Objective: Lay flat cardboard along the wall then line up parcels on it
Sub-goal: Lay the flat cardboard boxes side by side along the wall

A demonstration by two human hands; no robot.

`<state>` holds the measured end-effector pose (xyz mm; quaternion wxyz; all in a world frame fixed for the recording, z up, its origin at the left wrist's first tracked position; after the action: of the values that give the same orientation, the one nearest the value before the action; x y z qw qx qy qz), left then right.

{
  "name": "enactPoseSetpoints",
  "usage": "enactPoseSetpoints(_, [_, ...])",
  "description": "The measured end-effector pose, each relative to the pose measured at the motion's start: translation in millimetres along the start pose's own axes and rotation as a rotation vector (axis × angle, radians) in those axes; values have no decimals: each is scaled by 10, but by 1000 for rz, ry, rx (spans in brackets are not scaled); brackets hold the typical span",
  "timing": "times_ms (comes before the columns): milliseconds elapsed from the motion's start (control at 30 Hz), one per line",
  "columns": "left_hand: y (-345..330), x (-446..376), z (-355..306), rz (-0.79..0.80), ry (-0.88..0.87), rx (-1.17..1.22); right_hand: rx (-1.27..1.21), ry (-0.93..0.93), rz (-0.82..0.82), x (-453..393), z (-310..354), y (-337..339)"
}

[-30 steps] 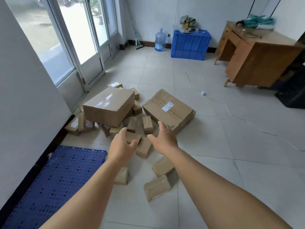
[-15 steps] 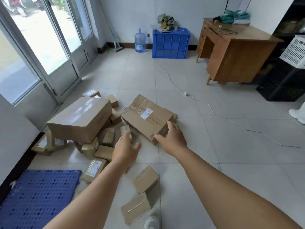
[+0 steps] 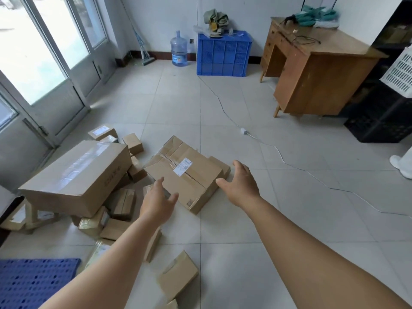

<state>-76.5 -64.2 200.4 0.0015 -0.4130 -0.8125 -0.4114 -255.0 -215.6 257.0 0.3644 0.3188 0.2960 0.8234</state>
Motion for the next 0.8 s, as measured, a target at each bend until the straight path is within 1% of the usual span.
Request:
enactPoseSetpoints(133, [-226, -439, -142, -12, 79, 13, -3, 8, 45, -597, -214, 160])
enactPoseSetpoints(267, [-490, -851, -395, -68, 167, 25, 38, 44, 110, -1314, -429, 390])
enactPoseSetpoints(467, [-640, -1335, -703, -157, 285, 98, 135, 123, 234, -2299, -386, 623])
enactPoseSetpoints(600, [-634, -1615, -670, -194, 366, 133, 163, 150, 309, -2760, -243, 533])
enactPoseSetpoints(800, [-551, -2151, -411, -226, 459, 205, 237, 180, 412, -3459, 19, 172])
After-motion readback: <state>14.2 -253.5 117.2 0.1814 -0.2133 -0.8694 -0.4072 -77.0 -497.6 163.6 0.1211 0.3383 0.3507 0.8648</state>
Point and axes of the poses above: each hand's wrist, its own x-axis away from the middle knuckle, its own y-axis out of the back of the hand, z = x × y, the point moved 7 cm from there along -x, towards the middle knuckle, and after that the axes turned 8 degrees about z, right-handed, at the moved point
